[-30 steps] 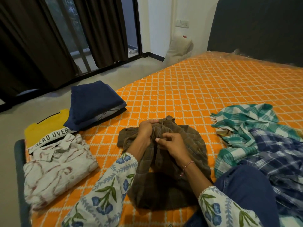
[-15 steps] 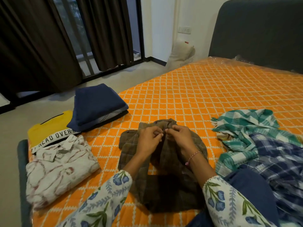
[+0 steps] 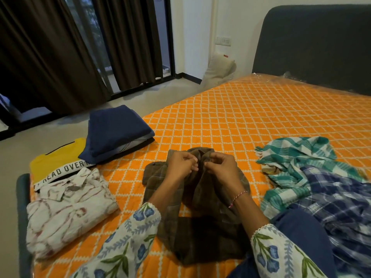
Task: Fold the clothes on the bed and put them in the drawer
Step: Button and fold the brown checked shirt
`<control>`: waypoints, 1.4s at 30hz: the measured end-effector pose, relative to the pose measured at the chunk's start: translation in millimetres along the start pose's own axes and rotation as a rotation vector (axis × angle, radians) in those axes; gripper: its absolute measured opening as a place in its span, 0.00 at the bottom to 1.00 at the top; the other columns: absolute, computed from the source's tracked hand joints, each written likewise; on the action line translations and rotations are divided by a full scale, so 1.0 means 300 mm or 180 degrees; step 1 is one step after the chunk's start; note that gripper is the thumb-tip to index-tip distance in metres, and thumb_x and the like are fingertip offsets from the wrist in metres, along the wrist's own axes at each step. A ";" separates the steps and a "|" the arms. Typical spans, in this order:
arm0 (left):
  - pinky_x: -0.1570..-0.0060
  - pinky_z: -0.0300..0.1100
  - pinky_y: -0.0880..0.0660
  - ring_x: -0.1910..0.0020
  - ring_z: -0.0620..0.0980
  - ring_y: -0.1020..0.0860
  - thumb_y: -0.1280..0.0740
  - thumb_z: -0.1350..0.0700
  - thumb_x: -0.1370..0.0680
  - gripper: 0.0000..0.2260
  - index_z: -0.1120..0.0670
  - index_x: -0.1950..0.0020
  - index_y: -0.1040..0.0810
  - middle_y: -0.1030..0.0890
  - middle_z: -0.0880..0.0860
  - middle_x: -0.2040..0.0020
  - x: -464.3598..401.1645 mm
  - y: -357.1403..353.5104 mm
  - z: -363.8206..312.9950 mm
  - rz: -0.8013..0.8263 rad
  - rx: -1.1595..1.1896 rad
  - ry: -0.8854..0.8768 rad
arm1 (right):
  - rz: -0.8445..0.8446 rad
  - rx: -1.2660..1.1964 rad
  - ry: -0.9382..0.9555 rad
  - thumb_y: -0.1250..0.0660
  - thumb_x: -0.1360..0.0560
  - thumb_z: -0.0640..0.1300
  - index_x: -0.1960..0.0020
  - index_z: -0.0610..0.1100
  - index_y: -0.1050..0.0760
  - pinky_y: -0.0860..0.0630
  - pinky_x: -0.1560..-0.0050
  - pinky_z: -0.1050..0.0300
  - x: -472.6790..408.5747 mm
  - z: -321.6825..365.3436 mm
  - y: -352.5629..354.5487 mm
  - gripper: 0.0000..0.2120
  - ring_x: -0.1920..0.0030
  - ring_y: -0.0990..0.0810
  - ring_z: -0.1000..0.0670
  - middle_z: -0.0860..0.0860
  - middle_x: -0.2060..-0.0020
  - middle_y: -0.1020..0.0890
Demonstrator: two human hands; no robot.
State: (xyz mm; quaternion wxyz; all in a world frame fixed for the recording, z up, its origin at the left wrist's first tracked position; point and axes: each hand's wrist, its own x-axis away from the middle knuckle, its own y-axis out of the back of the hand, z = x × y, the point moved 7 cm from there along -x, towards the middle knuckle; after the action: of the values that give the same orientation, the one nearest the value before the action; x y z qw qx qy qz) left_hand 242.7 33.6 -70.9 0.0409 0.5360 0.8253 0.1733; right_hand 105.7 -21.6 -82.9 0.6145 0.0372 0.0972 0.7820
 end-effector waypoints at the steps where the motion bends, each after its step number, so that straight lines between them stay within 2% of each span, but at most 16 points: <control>1: 0.72 0.31 0.29 0.73 0.40 0.22 0.37 0.64 0.22 0.08 0.60 0.59 0.22 0.21 0.52 0.67 0.002 0.007 -0.023 -0.0031 -0.0014 -0.0040 | -0.0064 -0.0027 0.0025 0.31 0.31 0.29 0.58 0.25 0.27 0.28 0.64 0.54 0.006 0.013 0.000 0.07 0.65 0.27 0.48 0.41 0.69 0.27; 4: 0.73 0.30 0.29 0.75 0.38 0.23 0.34 0.62 0.23 0.08 0.58 0.62 0.21 0.20 0.52 0.69 0.002 0.023 -0.103 -0.0099 -0.0096 -0.0278 | -0.0289 -0.0244 0.0037 0.32 0.29 0.29 0.61 0.30 0.25 0.24 0.65 0.56 0.027 0.063 0.009 0.03 0.66 0.27 0.50 0.46 0.70 0.28; 7: 0.72 0.31 0.28 0.74 0.38 0.22 0.33 0.62 0.23 0.09 0.55 0.64 0.22 0.20 0.51 0.69 -0.008 0.014 -0.156 0.0017 -0.0055 -0.0325 | -0.0456 -0.0517 0.0137 0.31 0.29 0.29 0.64 0.43 0.26 0.23 0.66 0.63 0.036 0.124 0.031 0.12 0.67 0.26 0.53 0.50 0.70 0.27; 10: 0.72 0.31 0.29 0.75 0.37 0.22 0.34 0.61 0.22 0.10 0.55 0.64 0.22 0.20 0.51 0.68 -0.012 0.000 -0.165 0.0083 -0.0011 -0.0181 | -0.0643 -0.0616 0.0134 0.30 0.29 0.30 0.64 0.50 0.26 0.23 0.65 0.65 0.038 0.149 0.056 0.16 0.66 0.23 0.55 0.52 0.69 0.25; 13: 0.74 0.30 0.30 0.77 0.37 0.23 0.34 0.62 0.23 0.11 0.55 0.66 0.23 0.21 0.50 0.70 -0.008 -0.017 -0.159 0.0049 -0.0006 -0.0171 | -0.0765 -0.0449 0.0040 0.27 0.30 0.32 0.61 0.46 0.24 0.20 0.59 0.58 0.038 0.136 0.068 0.11 0.63 0.21 0.52 0.52 0.67 0.22; 15: 0.72 0.33 0.29 0.76 0.37 0.23 0.34 0.63 0.22 0.12 0.55 0.66 0.24 0.21 0.50 0.70 -0.004 -0.028 -0.141 0.0034 0.0067 -0.0115 | -0.0803 -0.0320 -0.0060 0.26 0.31 0.33 0.56 0.43 0.21 0.20 0.55 0.55 0.040 0.117 0.071 0.09 0.60 0.20 0.51 0.53 0.66 0.21; 18: 0.69 0.35 0.29 0.75 0.37 0.22 0.34 0.62 0.22 0.12 0.55 0.66 0.24 0.21 0.51 0.69 0.007 -0.030 -0.118 -0.0051 0.0182 -0.0080 | -0.0685 -0.0398 -0.0139 0.29 0.30 0.32 0.58 0.43 0.21 0.21 0.59 0.58 0.045 0.102 0.061 0.07 0.62 0.19 0.50 0.49 0.67 0.19; 20: 0.69 0.35 0.29 0.75 0.37 0.22 0.33 0.62 0.23 0.11 0.55 0.66 0.24 0.21 0.51 0.69 0.010 -0.021 -0.112 -0.0108 0.0212 -0.0105 | -0.0535 -0.0672 -0.0297 0.33 0.27 0.31 0.62 0.45 0.22 0.22 0.63 0.62 0.043 0.085 0.055 0.11 0.62 0.19 0.50 0.46 0.66 0.19; 23: 0.69 0.35 0.30 0.76 0.37 0.22 0.33 0.63 0.23 0.11 0.55 0.66 0.23 0.21 0.51 0.70 0.010 -0.015 -0.106 -0.0044 0.0185 -0.0099 | -0.0161 -0.0985 -0.0488 0.35 0.27 0.28 0.62 0.43 0.23 0.21 0.64 0.63 0.033 0.072 0.039 0.11 0.65 0.20 0.52 0.45 0.68 0.21; 25: 0.70 0.34 0.30 0.76 0.37 0.22 0.34 0.64 0.23 0.11 0.56 0.65 0.23 0.21 0.51 0.69 0.011 -0.024 -0.098 0.0039 0.0145 -0.0061 | -0.0066 -0.0842 -0.0409 0.33 0.28 0.27 0.64 0.43 0.24 0.22 0.65 0.61 0.026 0.074 0.031 0.12 0.68 0.21 0.53 0.47 0.71 0.23; 28: 0.71 0.30 0.29 0.76 0.36 0.22 0.36 0.66 0.22 0.12 0.55 0.65 0.24 0.22 0.52 0.69 0.016 -0.034 -0.074 -0.0052 0.0280 0.0010 | -0.0325 -0.0130 -0.0106 0.30 0.31 0.30 0.67 0.46 0.23 0.22 0.63 0.56 0.021 0.086 0.028 0.12 0.67 0.20 0.50 0.49 0.71 0.21; 31: 0.64 0.34 0.27 0.73 0.36 0.22 0.36 0.63 0.21 0.11 0.56 0.63 0.22 0.21 0.51 0.67 0.024 -0.054 -0.046 -0.0060 0.0511 0.0093 | -0.0536 0.0713 0.0227 0.29 0.31 0.34 0.65 0.47 0.25 0.26 0.65 0.62 0.027 0.119 0.031 0.10 0.64 0.21 0.51 0.53 0.69 0.22; 35: 0.64 0.32 0.26 0.72 0.36 0.23 0.34 0.64 0.23 0.04 0.61 0.55 0.20 0.21 0.52 0.65 0.037 -0.068 -0.035 -0.0013 0.0838 0.0112 | -0.0519 0.1077 0.0551 0.30 0.29 0.34 0.60 0.45 0.28 0.30 0.68 0.64 0.049 0.142 0.019 0.09 0.64 0.23 0.51 0.51 0.66 0.23; 39: 0.69 0.30 0.25 0.69 0.39 0.20 0.33 0.66 0.24 0.04 0.62 0.51 0.20 0.18 0.50 0.66 0.050 -0.090 0.007 -0.0039 0.1823 0.0420 | -0.0624 0.1383 0.0931 0.30 0.28 0.37 0.60 0.44 0.27 0.31 0.67 0.61 0.071 0.166 0.015 0.07 0.64 0.24 0.51 0.50 0.65 0.22; 42: 0.68 0.32 0.24 0.67 0.42 0.19 0.33 0.64 0.23 0.04 0.60 0.56 0.19 0.18 0.51 0.65 0.052 -0.100 0.046 -0.0235 0.2081 0.0599 | -0.0631 0.1424 0.0904 0.30 0.29 0.36 0.62 0.44 0.26 0.32 0.70 0.63 0.076 0.156 0.008 0.07 0.66 0.24 0.52 0.52 0.68 0.22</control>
State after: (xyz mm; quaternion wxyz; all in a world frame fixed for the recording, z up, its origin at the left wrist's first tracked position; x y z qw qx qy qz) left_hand 213.5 39.9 -92.0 -0.2032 0.4721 0.8561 -0.0533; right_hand 106.3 5.0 -38.1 0.6447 0.0522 0.3557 0.6746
